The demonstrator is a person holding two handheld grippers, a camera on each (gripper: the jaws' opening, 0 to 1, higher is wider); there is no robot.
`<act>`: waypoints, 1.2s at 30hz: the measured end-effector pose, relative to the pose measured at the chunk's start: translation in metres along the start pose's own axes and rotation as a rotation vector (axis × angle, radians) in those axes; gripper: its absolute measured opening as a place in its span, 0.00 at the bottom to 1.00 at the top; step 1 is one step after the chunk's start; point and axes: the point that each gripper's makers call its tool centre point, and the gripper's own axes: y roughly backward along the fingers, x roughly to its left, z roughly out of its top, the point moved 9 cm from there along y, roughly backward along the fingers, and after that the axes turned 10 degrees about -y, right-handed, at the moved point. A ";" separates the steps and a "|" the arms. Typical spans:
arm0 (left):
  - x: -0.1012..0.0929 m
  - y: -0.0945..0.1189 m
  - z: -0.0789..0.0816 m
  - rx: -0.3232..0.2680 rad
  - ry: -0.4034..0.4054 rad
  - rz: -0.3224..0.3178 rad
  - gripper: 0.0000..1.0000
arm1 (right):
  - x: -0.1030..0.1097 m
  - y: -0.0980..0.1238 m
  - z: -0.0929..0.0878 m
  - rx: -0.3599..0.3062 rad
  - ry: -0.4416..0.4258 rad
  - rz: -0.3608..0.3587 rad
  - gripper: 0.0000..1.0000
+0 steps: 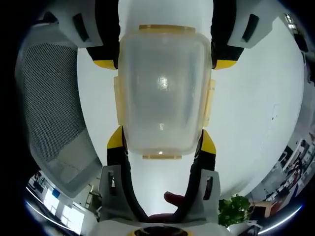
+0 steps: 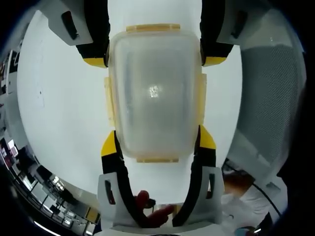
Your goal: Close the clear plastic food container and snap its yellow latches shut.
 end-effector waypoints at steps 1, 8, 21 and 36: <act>0.000 0.000 0.000 -0.001 0.000 0.001 0.76 | -0.001 0.000 0.000 0.000 0.001 0.001 0.75; 0.008 0.000 -0.003 -0.013 -0.005 0.000 0.76 | -0.007 0.000 0.001 -0.002 -0.007 -0.004 0.75; 0.027 0.000 -0.006 -0.013 -0.005 0.002 0.76 | -0.026 -0.001 0.005 -0.012 -0.015 -0.009 0.75; 0.053 -0.001 -0.012 -0.004 -0.008 0.003 0.76 | -0.051 -0.003 0.013 -0.016 -0.021 -0.014 0.75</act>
